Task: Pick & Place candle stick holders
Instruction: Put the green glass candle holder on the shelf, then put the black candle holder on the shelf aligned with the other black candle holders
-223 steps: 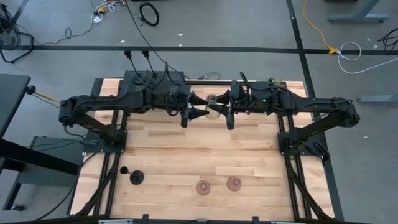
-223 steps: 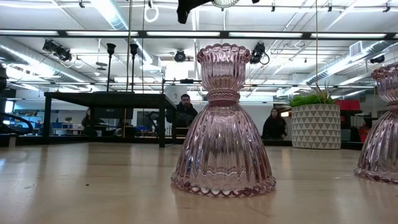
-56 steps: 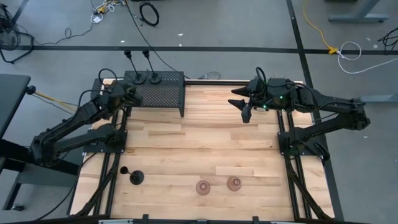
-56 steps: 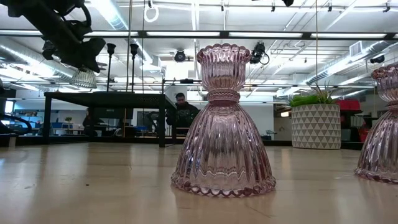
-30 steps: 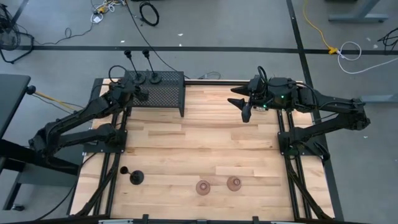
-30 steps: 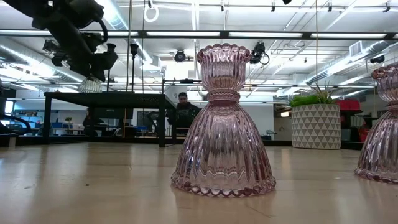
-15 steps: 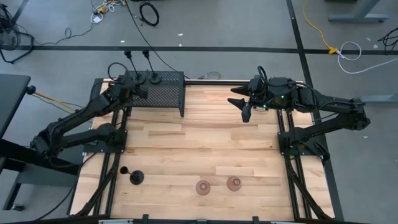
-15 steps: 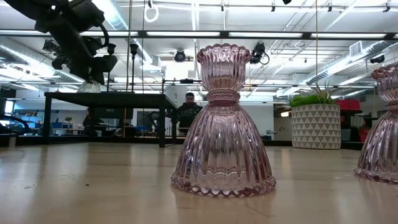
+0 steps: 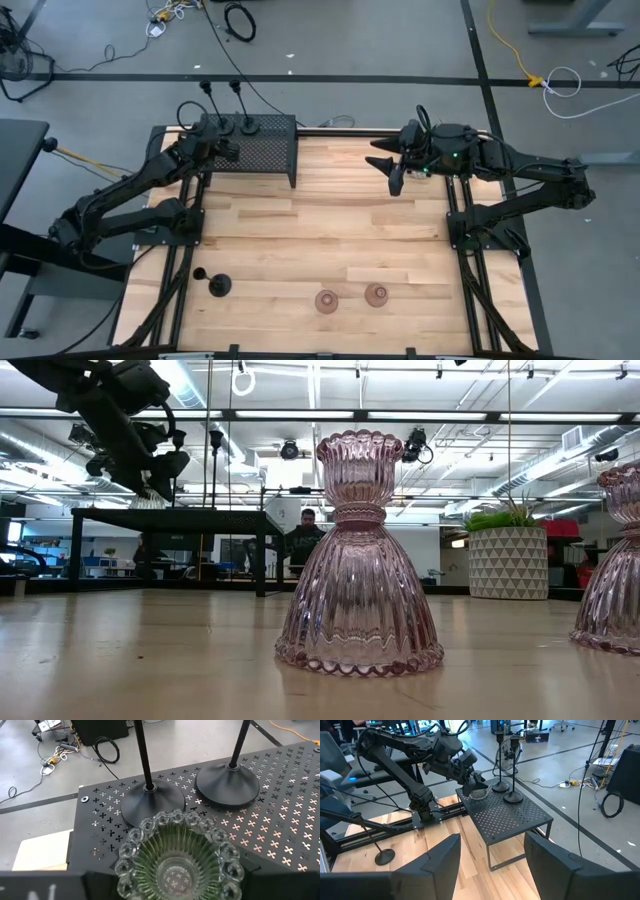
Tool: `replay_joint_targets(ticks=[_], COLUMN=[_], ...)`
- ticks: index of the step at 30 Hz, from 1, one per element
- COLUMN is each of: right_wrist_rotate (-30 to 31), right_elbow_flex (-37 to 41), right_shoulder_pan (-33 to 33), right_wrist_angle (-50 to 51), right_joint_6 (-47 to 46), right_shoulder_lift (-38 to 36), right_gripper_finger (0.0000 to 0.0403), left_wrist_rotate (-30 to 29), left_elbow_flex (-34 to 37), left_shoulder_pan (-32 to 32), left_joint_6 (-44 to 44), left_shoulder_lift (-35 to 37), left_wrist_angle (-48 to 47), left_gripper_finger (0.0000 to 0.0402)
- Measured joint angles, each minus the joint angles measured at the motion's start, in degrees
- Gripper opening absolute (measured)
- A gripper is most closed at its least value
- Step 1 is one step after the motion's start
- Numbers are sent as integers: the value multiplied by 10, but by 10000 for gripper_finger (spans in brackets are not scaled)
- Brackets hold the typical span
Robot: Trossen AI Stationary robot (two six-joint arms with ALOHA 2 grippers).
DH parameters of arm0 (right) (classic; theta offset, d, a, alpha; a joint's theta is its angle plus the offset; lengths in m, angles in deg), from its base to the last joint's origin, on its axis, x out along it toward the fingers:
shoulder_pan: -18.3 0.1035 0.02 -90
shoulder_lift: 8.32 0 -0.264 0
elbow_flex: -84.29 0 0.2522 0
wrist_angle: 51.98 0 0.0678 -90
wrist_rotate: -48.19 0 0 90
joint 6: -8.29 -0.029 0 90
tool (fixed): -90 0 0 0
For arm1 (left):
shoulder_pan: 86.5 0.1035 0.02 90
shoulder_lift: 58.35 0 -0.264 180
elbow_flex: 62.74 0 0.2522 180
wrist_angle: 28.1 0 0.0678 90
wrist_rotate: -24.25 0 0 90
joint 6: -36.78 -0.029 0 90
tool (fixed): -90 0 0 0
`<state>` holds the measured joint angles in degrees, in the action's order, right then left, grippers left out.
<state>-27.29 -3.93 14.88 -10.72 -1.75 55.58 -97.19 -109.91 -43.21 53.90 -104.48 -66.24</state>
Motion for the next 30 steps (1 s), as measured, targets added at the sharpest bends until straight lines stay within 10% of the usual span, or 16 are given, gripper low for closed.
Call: replay_joint_targets(ticks=[18,30], right_wrist_rotate=[10,15], right_elbow_flex=[0,0], right_shoulder_pan=[0,0], right_wrist_angle=[-13,-13], right_joint_6=[6,15], right_shoulder_lift=[0,0], right_gripper_finger=[220,220], left_wrist_rotate=[15,120], left_elbow_flex=[-71,-231], left_shoulder_pan=[0,-30], left_joint_6=[-54,-81], left_shoulder_lift=[1,1], left_wrist_angle=[-14,-207], left_gripper_finger=[200,199])
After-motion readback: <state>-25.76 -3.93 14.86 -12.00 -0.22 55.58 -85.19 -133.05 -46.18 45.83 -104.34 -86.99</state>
